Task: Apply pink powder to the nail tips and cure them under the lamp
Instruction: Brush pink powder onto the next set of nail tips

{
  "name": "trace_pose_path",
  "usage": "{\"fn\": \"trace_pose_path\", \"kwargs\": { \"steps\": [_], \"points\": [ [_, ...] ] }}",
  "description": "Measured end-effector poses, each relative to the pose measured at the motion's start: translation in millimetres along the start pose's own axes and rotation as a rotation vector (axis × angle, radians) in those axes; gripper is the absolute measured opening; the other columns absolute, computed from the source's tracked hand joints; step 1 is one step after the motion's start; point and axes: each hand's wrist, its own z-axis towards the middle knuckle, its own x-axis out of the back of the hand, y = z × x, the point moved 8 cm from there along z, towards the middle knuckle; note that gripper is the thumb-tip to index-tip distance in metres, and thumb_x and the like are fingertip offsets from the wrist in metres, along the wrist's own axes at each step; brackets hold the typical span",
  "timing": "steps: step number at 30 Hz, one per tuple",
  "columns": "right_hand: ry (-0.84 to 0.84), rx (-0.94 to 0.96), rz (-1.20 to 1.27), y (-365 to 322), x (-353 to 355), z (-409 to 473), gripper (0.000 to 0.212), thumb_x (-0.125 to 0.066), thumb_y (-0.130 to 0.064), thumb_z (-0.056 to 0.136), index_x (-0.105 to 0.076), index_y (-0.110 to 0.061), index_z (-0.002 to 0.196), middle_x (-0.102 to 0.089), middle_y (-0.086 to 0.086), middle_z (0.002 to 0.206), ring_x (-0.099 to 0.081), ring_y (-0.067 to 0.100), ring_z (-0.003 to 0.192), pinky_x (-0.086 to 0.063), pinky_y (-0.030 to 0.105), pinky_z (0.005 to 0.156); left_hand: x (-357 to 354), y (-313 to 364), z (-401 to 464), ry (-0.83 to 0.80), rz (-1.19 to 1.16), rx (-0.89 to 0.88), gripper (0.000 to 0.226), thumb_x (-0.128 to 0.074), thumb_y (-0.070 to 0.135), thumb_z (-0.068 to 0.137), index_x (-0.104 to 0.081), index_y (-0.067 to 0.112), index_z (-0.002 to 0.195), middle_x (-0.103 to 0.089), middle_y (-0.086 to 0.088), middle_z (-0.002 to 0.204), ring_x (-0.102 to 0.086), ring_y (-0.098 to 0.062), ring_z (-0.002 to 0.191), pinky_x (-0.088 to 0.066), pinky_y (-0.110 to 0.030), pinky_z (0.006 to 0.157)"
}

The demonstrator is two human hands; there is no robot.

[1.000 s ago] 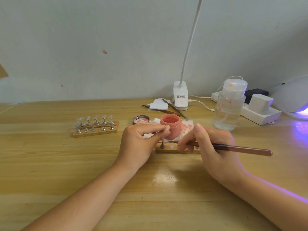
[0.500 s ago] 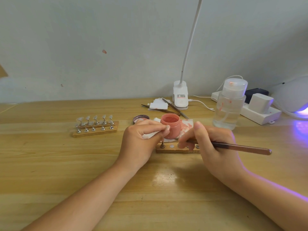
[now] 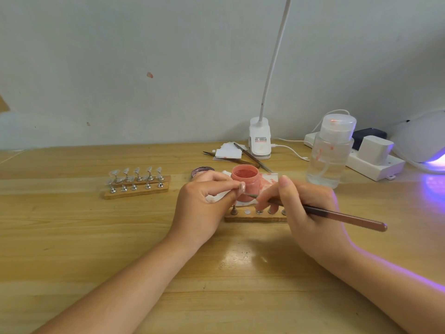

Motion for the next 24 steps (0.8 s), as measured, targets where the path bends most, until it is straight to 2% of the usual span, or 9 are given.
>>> {"fn": "trace_pose_path", "kwargs": {
  "steps": [3, 6, 9, 13, 17, 21, 24],
  "points": [
    [0.04, 0.06, -0.014, -6.2, 3.5, 0.5, 0.041, -0.035, -0.021, 0.093, -0.067, -0.011, 0.069, -0.065, -0.006, 0.067, -0.059, 0.001, 0.061, -0.045, 0.014, 0.06, -0.3, 0.4, -0.1, 0.0, 0.004, 0.003, 0.015, -0.07, 0.008, 0.075, -0.071, 0.018, 0.086, -0.063, 0.008, 0.075, -0.054, 0.007, 0.078, -0.036, -0.004, 0.066],
    [0.019, 0.022, -0.026, -1.5, 2.3, 0.9, 0.039, -0.04, -0.018, 0.095, -0.069, -0.01, 0.07, -0.065, -0.01, 0.068, -0.06, 0.001, 0.063, -0.044, 0.012, 0.061, -0.7, 1.4, 0.2, -0.004, 0.029, -0.005, 0.014, -0.07, 0.007, 0.075, -0.072, 0.017, 0.086, -0.063, 0.008, 0.076, -0.054, 0.009, 0.078, -0.034, -0.002, 0.063],
    [0.005, 0.014, 0.005, 0.3, 2.4, -0.5, 0.044, -0.038, -0.026, 0.092, -0.067, -0.01, 0.064, -0.065, -0.003, 0.061, -0.059, 0.004, 0.057, -0.045, 0.019, 0.056, -0.5, 0.7, 0.0, -0.002, 0.022, 0.009, 0.014, -0.071, 0.005, 0.075, -0.073, 0.016, 0.084, -0.063, 0.007, 0.076, -0.054, 0.008, 0.076, -0.034, -0.003, 0.062],
    [0.024, 0.058, -0.071, -4.4, 2.6, 1.3, 0.04, -0.039, -0.017, 0.096, -0.069, -0.009, 0.071, -0.063, -0.015, 0.07, -0.059, -0.004, 0.067, -0.042, 0.009, 0.064, -1.1, -0.7, -0.2, -0.005, 0.021, 0.03, 0.015, -0.071, 0.006, 0.076, -0.073, 0.016, 0.085, -0.063, 0.003, 0.076, -0.054, 0.003, 0.076, -0.034, -0.004, 0.06],
    [-0.004, 0.053, -0.027, -2.4, 2.4, -0.1, 0.044, -0.037, -0.023, 0.093, -0.068, -0.007, 0.065, -0.066, -0.003, 0.063, -0.059, 0.001, 0.06, -0.044, 0.014, 0.059, -0.6, 0.7, -0.5, 0.001, 0.015, 0.04, 0.018, -0.071, 0.004, 0.075, -0.073, 0.019, 0.084, -0.061, 0.002, 0.075, -0.053, 0.004, 0.075, -0.034, -0.004, 0.057],
    [0.007, 0.094, -0.104, -6.4, 2.0, 1.7, 0.043, -0.035, -0.023, 0.092, -0.07, -0.008, 0.072, -0.065, -0.014, 0.072, -0.06, -0.003, 0.069, -0.044, 0.012, 0.066, -0.6, 0.0, -0.7, -0.005, 0.029, 0.046, 0.018, -0.071, 0.004, 0.074, -0.073, 0.018, 0.086, -0.061, 0.004, 0.075, -0.052, 0.005, 0.074, -0.033, -0.004, 0.056],
    [-0.017, 0.073, -0.057, -2.7, 2.0, 0.9, 0.046, -0.035, -0.025, 0.092, -0.068, -0.007, 0.066, -0.066, -0.001, 0.063, -0.06, 0.004, 0.06, -0.047, 0.02, 0.059, -0.4, -0.6, -1.0, -0.003, 0.028, 0.057, 0.018, -0.071, 0.002, 0.074, -0.073, 0.017, 0.084, -0.06, 0.005, 0.075, -0.053, 0.003, 0.075, -0.035, -0.005, 0.06]
  ]
}}
